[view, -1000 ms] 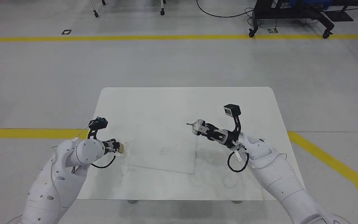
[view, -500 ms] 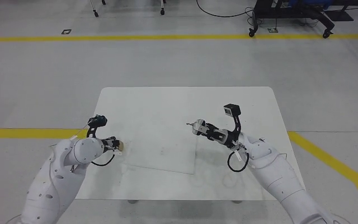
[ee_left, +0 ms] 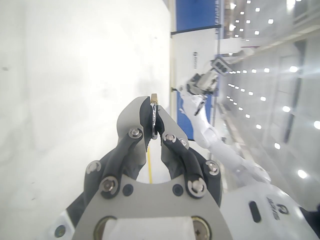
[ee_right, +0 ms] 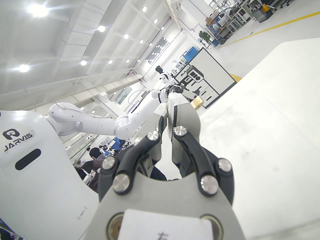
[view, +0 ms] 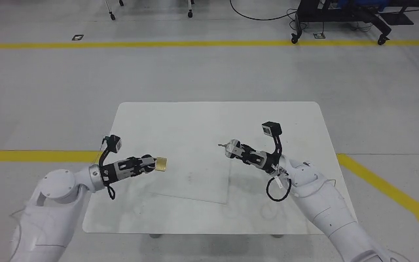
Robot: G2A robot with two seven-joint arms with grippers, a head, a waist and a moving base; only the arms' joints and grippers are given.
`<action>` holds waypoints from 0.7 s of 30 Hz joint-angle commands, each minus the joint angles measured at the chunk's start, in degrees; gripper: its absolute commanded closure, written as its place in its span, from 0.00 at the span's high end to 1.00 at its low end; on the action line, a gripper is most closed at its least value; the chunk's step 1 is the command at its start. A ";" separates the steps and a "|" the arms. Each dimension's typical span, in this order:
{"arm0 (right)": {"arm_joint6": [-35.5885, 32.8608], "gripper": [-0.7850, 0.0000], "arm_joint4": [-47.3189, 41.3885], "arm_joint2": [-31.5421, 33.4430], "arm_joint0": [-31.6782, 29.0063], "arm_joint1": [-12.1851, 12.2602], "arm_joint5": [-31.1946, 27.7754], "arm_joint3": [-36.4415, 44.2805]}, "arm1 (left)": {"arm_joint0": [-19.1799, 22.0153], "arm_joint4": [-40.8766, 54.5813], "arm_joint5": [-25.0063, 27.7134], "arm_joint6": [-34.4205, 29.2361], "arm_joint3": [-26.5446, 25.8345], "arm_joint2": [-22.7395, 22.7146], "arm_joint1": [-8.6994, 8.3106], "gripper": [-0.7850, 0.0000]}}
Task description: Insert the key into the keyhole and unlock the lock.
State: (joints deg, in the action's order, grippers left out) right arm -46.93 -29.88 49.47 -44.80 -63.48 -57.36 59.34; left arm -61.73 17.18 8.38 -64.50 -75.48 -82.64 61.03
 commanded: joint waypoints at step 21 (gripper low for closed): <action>1.85 0.00 1.14 -0.10 -0.70 -0.16 3.33 1.65 | -1.58 -2.90 10.00 17.97 -5.09 3.81 1.34 0.00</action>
State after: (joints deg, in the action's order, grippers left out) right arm -46.02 -29.37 49.43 -45.23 -63.55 -56.10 60.19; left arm -61.70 19.79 16.55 -50.37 -78.05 -78.26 62.52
